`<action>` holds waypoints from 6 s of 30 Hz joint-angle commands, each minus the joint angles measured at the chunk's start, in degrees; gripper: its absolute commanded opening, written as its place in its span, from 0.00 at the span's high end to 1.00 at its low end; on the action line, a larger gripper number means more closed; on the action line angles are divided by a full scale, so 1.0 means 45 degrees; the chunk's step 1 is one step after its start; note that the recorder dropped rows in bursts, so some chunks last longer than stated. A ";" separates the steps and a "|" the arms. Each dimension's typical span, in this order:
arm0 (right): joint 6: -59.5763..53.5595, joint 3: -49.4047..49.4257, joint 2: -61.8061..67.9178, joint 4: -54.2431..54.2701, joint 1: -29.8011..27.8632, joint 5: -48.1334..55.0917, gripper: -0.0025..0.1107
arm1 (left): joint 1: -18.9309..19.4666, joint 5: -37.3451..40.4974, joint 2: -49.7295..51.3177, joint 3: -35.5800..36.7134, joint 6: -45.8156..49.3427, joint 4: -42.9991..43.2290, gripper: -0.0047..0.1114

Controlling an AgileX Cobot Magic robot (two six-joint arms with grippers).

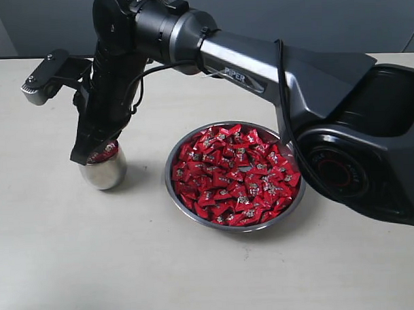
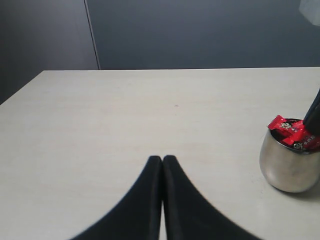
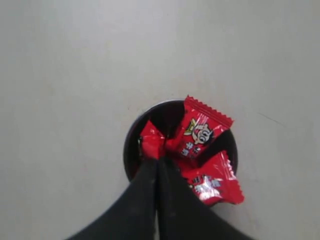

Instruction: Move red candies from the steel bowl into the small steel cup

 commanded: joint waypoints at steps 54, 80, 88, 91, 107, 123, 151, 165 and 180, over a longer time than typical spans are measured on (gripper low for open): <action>0.5689 0.0418 -0.1628 -0.1578 -0.1318 -0.3895 0.99 | 0.0011 -0.0023 -0.0057 0.0049 -0.0033 0.0015 0.96; 0.4721 1.6115 -1.1065 -0.1577 -0.4260 -1.3327 0.99 | 0.0011 -0.0023 -0.0057 0.0049 -0.0033 0.0015 0.96; 0.4807 1.9148 -1.3870 -0.1422 -0.5231 -1.4013 0.99 | 0.0011 -0.0023 -0.0057 0.0049 -0.0033 0.0015 0.96; 0.4807 1.9522 -1.4323 -0.1467 -0.5231 -1.3570 0.99 | 0.0011 -0.0023 -0.0057 0.0049 -0.0033 0.0015 0.96; 0.4768 2.0010 -1.6293 -0.3000 -0.5231 -1.0992 0.99 | 0.0011 -0.0023 -0.0057 0.0049 -0.0033 0.0015 0.96; 0.5543 2.0010 -1.8116 -0.4597 -0.5858 -1.1219 0.99 | 0.0011 -0.0023 -0.0057 0.0049 -0.0033 0.0015 0.96; 0.6354 2.6753 -2.7380 -0.3580 -1.3164 -1.2502 0.99 | 0.0011 -0.0023 -0.0057 0.0049 -0.0033 0.0015 0.96; 0.6354 2.8741 -2.9714 -0.3181 -1.3057 -1.1123 0.99 | 0.0011 -0.0023 -0.0057 0.0049 -0.0033 0.0015 0.96; 0.6354 2.8815 -3.0322 -0.3138 -1.3057 -1.0361 0.99 | 0.0011 -0.0023 -0.0057 0.0049 -0.0033 0.0015 0.96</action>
